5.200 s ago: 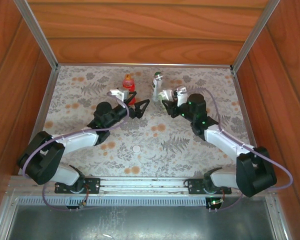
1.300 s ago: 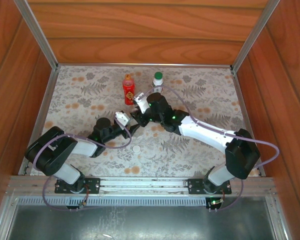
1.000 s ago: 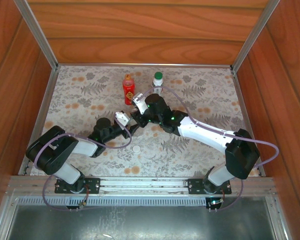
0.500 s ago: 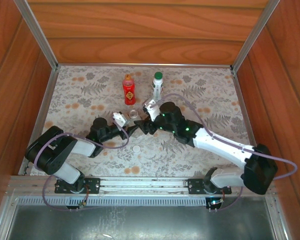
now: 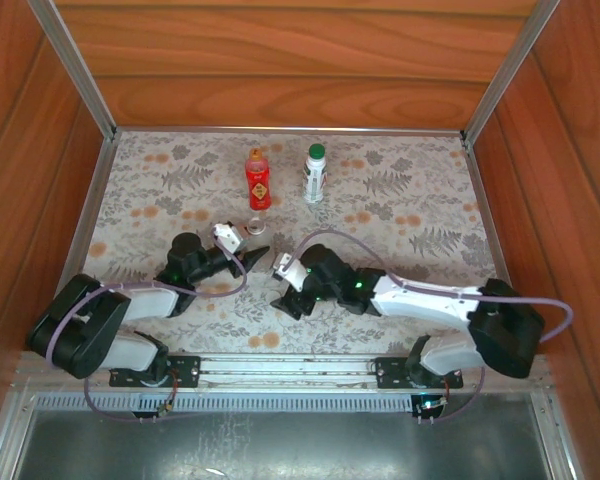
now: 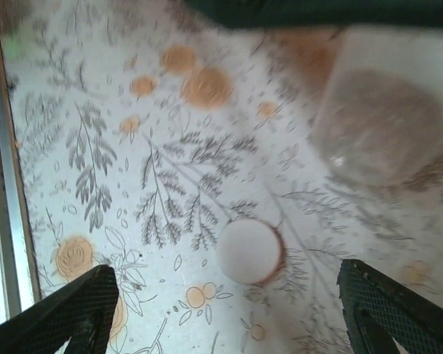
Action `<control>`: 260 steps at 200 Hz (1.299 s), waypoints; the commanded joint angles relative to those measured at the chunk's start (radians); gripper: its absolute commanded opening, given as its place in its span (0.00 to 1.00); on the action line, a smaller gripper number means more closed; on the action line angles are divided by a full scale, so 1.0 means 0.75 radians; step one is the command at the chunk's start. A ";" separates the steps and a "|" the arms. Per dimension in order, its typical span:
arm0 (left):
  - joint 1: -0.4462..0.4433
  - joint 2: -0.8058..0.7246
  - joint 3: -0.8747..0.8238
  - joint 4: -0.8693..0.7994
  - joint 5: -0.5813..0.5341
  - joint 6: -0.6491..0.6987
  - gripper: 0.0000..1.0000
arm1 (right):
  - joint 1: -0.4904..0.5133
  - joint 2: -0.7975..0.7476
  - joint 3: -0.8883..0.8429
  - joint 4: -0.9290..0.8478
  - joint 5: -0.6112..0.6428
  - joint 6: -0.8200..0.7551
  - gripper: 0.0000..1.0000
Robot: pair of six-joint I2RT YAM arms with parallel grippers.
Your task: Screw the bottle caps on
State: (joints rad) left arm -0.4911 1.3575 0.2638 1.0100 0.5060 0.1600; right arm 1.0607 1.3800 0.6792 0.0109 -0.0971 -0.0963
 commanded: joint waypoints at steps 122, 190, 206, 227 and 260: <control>0.048 0.100 0.027 -0.076 0.022 -0.006 0.50 | 0.020 0.417 0.011 0.266 0.064 -0.010 0.59; 0.051 0.102 0.029 -0.076 0.028 -0.007 0.50 | 0.023 0.465 0.052 0.226 0.042 -0.027 0.50; 0.052 0.099 0.030 -0.076 0.030 -0.010 0.50 | 0.022 0.457 0.046 0.221 0.041 -0.025 0.47; 0.053 0.104 0.033 -0.075 0.043 -0.016 0.50 | 0.022 0.445 0.030 0.227 0.043 -0.013 0.46; 0.052 0.119 0.045 -0.075 0.076 -0.030 0.50 | 0.022 0.413 0.007 0.229 0.077 0.031 0.41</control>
State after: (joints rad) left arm -0.4625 1.4239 0.2844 0.9928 0.5293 0.1558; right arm 1.0679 1.7084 0.7097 0.2173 -0.0502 -0.0990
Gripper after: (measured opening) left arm 0.570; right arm 0.430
